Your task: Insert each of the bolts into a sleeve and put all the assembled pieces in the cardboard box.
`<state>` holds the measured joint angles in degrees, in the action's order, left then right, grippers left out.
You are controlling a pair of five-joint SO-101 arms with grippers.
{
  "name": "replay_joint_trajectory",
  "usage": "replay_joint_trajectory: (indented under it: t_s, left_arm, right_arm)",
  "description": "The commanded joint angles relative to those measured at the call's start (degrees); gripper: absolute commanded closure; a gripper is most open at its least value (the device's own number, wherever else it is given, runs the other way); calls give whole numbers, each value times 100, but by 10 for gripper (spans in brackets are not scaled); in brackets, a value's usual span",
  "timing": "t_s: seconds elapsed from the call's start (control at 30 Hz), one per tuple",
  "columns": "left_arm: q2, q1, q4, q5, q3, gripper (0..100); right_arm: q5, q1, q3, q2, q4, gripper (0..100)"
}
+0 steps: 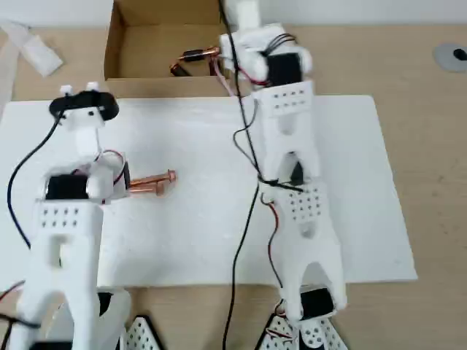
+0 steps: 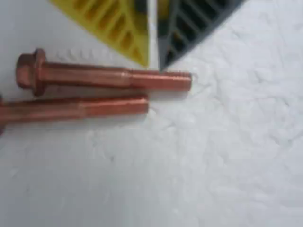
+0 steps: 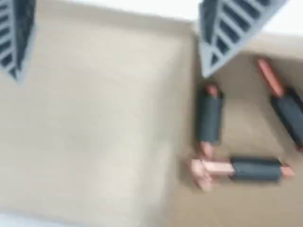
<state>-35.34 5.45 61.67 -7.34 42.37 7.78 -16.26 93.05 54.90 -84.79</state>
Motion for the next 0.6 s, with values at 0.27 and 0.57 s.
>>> replay_joint_trajectory:
  t_s: [0.27,0.57]
  left_arm:
    - [2299,-325,765,-3938,-1820,922]
    - [2949,-510,519,-5565,-2488,921]
  right_arm:
    - [-651,453,224,-1560,-1767,720]
    - [-905,1253,189,-1604,-1767,720]
